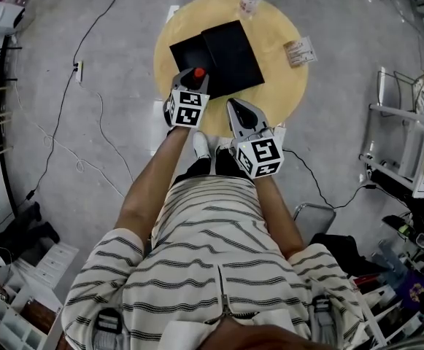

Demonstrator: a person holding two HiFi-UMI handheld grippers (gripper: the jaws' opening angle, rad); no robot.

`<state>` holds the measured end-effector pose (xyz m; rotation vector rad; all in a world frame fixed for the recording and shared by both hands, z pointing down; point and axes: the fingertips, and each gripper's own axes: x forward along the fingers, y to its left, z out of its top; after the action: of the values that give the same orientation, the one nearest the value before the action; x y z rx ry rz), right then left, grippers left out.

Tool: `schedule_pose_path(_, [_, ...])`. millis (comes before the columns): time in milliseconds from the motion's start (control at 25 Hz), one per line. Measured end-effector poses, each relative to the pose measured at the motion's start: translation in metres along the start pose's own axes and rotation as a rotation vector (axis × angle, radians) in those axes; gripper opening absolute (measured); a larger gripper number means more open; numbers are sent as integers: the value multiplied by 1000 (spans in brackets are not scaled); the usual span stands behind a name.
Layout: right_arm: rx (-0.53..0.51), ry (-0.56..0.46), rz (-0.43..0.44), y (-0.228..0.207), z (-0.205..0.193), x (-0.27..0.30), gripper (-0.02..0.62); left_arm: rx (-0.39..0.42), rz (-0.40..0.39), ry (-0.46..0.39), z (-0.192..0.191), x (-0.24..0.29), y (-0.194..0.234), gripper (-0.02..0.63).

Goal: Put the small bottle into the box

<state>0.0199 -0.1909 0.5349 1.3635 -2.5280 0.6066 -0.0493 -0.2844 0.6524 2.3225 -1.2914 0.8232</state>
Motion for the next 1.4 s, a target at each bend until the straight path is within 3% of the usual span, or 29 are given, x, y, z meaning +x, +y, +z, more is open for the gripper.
schedule_pose_path(1400, [-4, 18, 4, -7, -6, 4, 20, 21, 27, 99, -15, 40, 11, 149])
